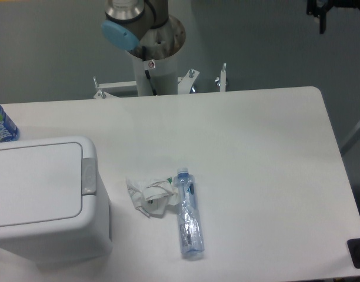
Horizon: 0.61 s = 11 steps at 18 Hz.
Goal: Open the trash can
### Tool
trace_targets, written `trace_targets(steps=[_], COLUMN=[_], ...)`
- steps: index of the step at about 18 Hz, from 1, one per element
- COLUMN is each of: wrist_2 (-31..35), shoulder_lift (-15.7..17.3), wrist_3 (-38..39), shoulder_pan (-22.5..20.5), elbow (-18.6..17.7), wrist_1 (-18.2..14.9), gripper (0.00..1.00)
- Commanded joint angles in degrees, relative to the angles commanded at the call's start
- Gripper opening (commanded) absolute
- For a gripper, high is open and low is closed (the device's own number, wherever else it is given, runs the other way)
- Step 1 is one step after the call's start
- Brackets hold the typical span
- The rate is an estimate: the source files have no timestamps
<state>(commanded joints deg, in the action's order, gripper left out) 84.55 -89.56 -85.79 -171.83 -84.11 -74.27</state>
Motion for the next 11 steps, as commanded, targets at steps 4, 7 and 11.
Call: trace_targets(steps=[4,7,11], wrist_2=[0.0,0.1,-0.1], shoulder_lift=[0.6,0.8,0.1], wrist_3=[5.4,12.6,24.3], shoulder_pan=[2.8,6.5,13.7], elbow=[-0.5,-0.5,-0.7], wrist_1=[-0.1,0.2,3.9], gripper=[1.00,1.00,1.00])
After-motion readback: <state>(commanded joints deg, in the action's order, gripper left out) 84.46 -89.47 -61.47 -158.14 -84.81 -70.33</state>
